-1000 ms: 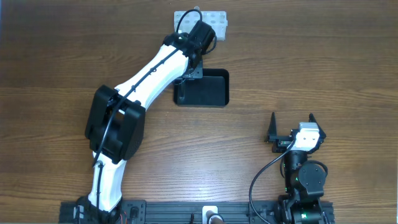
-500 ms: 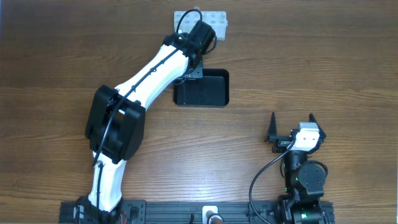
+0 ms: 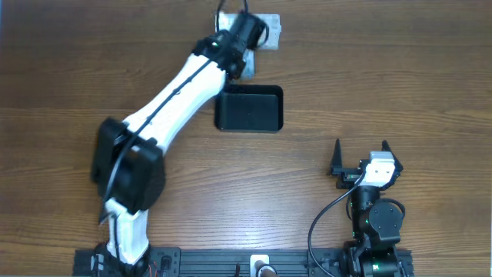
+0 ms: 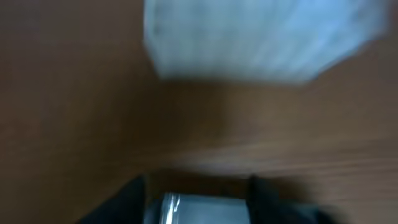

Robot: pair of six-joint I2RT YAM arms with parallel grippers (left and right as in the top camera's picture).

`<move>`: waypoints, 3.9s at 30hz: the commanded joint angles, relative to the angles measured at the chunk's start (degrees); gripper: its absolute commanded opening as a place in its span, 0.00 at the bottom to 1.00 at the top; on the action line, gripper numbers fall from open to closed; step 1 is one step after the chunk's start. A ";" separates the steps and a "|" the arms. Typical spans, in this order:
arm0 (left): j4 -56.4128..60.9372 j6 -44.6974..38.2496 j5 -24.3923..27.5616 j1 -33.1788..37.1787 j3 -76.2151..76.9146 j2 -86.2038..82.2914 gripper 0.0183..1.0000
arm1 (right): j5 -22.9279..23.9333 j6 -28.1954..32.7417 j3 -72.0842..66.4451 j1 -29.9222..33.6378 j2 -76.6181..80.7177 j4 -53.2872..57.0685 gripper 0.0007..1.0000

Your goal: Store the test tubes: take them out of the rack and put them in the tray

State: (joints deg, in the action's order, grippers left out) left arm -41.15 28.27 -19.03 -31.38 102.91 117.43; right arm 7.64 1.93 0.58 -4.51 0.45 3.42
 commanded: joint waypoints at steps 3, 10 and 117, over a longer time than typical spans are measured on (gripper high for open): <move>14.78 -13.29 -3.54 1.84 0.28 -6.95 0.72 | 0.79 -0.13 -0.28 0.35 0.04 0.20 0.99; 25.29 -18.03 2.97 6.12 0.28 -1.97 0.88 | 0.79 -0.13 -0.28 0.35 0.04 0.20 0.99; 47.19 -26.43 17.94 9.84 0.61 18.36 0.42 | 0.79 -0.13 -0.28 0.35 0.04 0.20 0.99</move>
State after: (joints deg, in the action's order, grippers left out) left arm 5.82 2.57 -1.04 -21.28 103.39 134.72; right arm 7.64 1.93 0.58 -4.51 0.43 3.42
